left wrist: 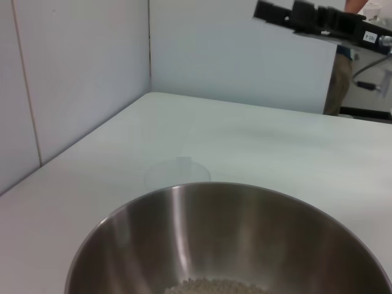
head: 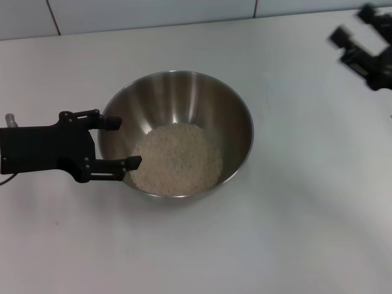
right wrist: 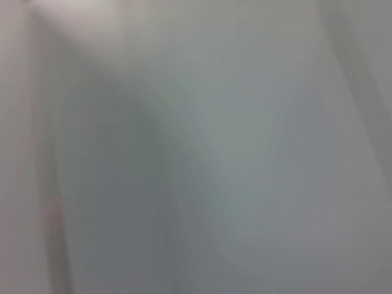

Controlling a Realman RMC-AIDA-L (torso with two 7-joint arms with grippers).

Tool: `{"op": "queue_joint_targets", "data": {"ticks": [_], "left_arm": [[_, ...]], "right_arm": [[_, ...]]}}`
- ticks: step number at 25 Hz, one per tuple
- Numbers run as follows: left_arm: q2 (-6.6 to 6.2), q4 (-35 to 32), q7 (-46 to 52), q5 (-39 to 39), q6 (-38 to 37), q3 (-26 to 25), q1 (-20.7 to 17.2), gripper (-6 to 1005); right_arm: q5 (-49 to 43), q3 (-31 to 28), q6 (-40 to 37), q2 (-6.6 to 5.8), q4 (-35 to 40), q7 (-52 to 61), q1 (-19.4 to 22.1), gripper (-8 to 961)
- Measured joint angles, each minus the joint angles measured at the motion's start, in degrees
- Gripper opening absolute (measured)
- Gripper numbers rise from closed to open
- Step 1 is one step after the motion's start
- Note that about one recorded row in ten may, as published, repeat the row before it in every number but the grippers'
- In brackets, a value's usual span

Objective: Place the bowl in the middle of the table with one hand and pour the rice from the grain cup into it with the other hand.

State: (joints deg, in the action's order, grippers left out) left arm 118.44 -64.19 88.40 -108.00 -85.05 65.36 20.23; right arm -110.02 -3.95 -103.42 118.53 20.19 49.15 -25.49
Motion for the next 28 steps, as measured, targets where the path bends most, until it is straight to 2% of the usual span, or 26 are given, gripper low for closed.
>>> {"op": "queue_joint_targets", "data": {"ticks": [1, 2, 5, 6, 7, 11, 13, 16, 28], "left_arm": [[0.02, -0.01, 0.02, 0.00, 0.02, 0.00, 0.02, 859], [0.04, -0.05, 0.05, -0.01, 0.02, -0.04, 0.07, 859], [-0.03, -0.31, 0.43, -0.02, 0.10, -0.29, 0.24, 859], [-0.08, -0.41, 0.62, -0.02, 0.11, -0.38, 0.36, 859], [-0.12, -0.49, 0.77, -0.04, 0.14, -0.43, 0.54, 859], [-0.20, -0.57, 1.59, -0.62, 0.16, -0.59, 1.34, 859], [-0.21, -0.62, 2.17, -1.53, 0.17, -0.65, 1.77, 859], [-0.19, -0.64, 2.28, -2.35, 0.16, -0.67, 2.08, 859], [-0.13, -0.67, 2.32, -3.19, 0.20, -0.68, 2.37, 859]], "right_arm": [[-0.08, 9.17, 0.63, 0.18, 7.44, 6.07, -2.55, 787], [-0.08, 9.17, 0.63, 0.18, 7.44, 6.07, -2.55, 787], [-0.67, 25.45, 4.23, 0.52, 18.28, 14.93, -5.10, 786], [-1.49, 35.04, 7.01, 0.58, 24.51, 21.66, -5.84, 786], [-1.49, 35.04, 7.01, 0.58, 24.51, 21.66, -5.84, 786], [-5.19, 50.97, 12.51, 0.73, 35.40, 33.97, -6.10, 786], [-7.72, 55.36, 14.30, 0.83, 38.75, 38.42, -6.16, 786], [-9.63, 59.65, 16.25, 0.85, 41.65, 43.04, -6.21, 787], [-9.80, 60.35, 17.13, 0.86, 41.87, 43.60, -5.64, 786]]}}
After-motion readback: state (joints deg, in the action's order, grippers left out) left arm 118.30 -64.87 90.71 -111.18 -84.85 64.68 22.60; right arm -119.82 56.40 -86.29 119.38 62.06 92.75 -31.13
